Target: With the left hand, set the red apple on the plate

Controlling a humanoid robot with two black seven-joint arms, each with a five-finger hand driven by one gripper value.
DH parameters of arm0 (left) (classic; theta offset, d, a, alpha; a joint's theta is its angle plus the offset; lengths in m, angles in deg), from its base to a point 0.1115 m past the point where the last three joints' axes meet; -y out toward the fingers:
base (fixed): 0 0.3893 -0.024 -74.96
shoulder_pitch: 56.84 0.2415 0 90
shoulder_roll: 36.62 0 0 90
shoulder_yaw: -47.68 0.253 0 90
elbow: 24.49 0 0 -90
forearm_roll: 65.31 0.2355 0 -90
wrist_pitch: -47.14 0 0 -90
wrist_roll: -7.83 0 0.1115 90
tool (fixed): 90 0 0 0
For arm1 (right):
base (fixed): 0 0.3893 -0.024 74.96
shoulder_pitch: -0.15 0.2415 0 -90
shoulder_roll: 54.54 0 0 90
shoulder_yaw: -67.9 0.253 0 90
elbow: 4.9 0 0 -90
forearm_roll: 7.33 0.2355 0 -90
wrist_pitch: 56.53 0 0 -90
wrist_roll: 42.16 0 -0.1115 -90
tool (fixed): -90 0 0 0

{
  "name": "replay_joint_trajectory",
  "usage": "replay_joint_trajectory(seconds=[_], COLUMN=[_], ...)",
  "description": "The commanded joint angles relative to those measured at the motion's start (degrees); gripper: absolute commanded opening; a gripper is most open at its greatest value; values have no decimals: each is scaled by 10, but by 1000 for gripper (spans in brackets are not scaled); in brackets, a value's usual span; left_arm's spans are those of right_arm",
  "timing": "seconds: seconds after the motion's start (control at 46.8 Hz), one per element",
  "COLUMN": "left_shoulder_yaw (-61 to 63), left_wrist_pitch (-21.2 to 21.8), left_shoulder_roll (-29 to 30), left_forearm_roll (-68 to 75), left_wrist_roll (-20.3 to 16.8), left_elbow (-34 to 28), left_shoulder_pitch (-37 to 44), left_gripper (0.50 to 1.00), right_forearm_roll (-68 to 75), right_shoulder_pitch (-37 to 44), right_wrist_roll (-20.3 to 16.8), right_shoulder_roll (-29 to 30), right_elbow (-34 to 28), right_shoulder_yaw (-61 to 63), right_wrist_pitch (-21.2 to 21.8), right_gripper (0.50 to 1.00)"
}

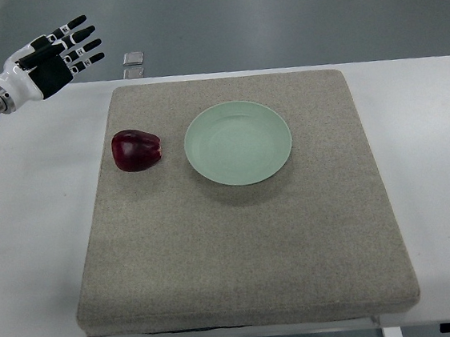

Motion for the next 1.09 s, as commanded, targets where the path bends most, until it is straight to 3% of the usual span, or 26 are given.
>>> replay_joint_trajectory(seconds=[0.0, 0.406, 0.577, 0.898, 1.069], left_shoulder_yaw=[0, 2, 8, 8, 10], left_wrist_pitch=[-1, -15, -35, -35, -35], left_shoulder_roll=[0, 4, 10, 56, 79], left_forearm_roll=[1, 7, 30, 294, 458], left_wrist_roll=[0, -3, -23, -122, -132], left_elbow=[2, 3, 5, 104, 134], left_shoulder_pitch=[0, 3, 4, 3, 4], left_gripper=[1000, 1000, 999, 999, 999], right_forearm_roll=[0, 0, 0, 0, 0], right_shoulder_pitch=[0, 0, 0, 0, 0], right_wrist_roll=[0, 0, 0, 0, 0], right_shoulder_roll=[0, 0, 0, 0, 0], right_elbow=[0, 0, 0, 0, 0], right_shoulder_yaw=[0, 0, 0, 0, 0], right_wrist_pitch=[0, 0, 0, 0, 0], right_gripper=[932, 932, 932, 930, 932])
